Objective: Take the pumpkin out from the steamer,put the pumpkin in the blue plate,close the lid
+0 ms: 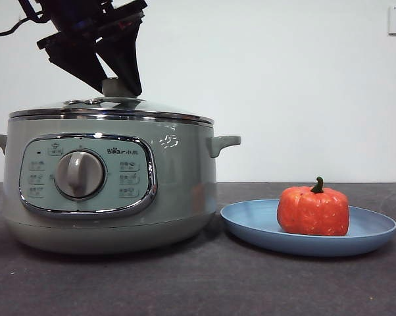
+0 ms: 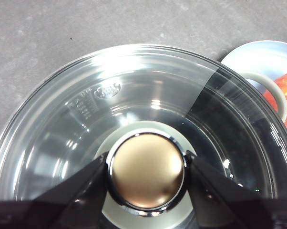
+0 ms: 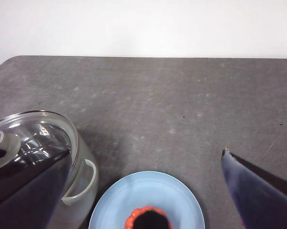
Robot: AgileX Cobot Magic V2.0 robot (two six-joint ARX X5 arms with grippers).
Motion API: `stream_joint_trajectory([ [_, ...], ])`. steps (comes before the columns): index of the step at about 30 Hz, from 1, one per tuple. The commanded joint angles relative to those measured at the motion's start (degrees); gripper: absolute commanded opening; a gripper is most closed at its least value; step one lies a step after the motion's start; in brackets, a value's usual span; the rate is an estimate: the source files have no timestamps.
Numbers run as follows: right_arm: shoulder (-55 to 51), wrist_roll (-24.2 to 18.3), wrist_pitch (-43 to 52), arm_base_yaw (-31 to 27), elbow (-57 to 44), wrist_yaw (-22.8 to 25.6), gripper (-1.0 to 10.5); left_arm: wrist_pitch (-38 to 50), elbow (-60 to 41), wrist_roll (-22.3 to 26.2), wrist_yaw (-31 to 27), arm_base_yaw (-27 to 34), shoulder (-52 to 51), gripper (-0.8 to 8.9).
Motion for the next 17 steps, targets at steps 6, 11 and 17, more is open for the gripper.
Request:
stream_joint_trajectory([
  [6,-0.04,0.31,0.11,0.0,-0.35,-0.07,5.6,1.01,0.79,0.31,-0.2,-0.13,-0.17,4.53],
  [11,-0.04,0.31,-0.48,0.04,-0.35,-0.59,5.6,-1.25,0.79,0.31,-0.15,-0.13,-2.84,4.37],
  [17,0.0,-0.77,-3.96,0.07,-0.35,-4.72,5.6,-9.57,0.81,0.31,-0.09,-0.13,-9.01,3.8],
])
